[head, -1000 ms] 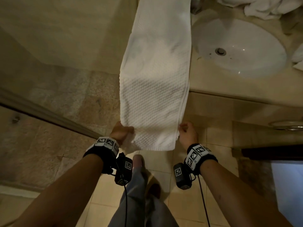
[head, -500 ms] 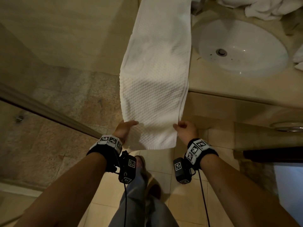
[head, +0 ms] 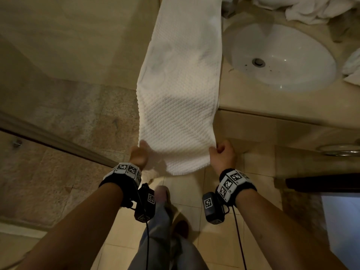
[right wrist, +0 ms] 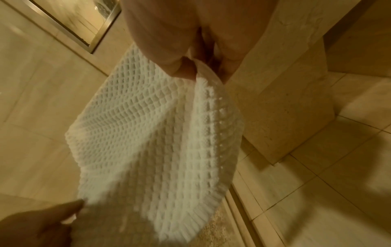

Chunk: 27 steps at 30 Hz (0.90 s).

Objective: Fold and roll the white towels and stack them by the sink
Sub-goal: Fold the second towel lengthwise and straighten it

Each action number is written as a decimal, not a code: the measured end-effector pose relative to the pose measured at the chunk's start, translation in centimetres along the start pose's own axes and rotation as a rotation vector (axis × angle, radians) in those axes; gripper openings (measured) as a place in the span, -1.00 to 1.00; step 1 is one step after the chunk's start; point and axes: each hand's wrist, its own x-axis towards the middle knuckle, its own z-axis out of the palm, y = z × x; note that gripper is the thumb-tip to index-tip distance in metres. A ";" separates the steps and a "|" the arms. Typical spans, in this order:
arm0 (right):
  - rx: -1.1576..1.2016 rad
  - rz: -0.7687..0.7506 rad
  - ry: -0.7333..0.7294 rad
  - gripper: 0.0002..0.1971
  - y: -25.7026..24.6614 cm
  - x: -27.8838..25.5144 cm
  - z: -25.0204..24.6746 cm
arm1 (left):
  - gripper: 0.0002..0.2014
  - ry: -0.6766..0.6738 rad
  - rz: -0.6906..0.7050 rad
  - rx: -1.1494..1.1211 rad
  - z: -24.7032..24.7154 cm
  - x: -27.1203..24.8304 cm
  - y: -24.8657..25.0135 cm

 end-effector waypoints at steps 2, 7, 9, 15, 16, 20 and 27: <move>0.059 0.084 -0.097 -0.77 -0.5 0.5 -0.2 | -0.54 -0.003 0.009 0.045 -0.2 0.4 -0.2; 0.225 0.169 -0.300 -0.45 -2.8 2.6 0.0 | -0.61 0.058 0.121 0.179 -0.8 1.4 -0.7; 0.228 0.083 -0.327 -0.76 -4.0 3.1 0.0 | -0.66 0.041 0.159 0.173 -0.9 2.3 -1.2; 0.049 -0.093 -0.008 -0.62 -4.2 5.1 0.5 | -0.68 0.107 0.224 0.322 -1.1 3.6 -1.6; 0.026 -0.079 0.009 -0.63 -3.9 5.2 0.5 | -0.67 0.115 0.221 0.359 -1.1 3.6 -1.5; -0.049 -0.026 -0.025 -0.73 -4.5 5.2 0.4 | -0.65 0.099 0.154 0.466 -1.6 4.2 -1.0; -0.026 -0.021 -0.019 -0.78 -8.4 5.4 -0.9 | -0.64 0.184 0.285 0.240 -3.1 3.1 3.9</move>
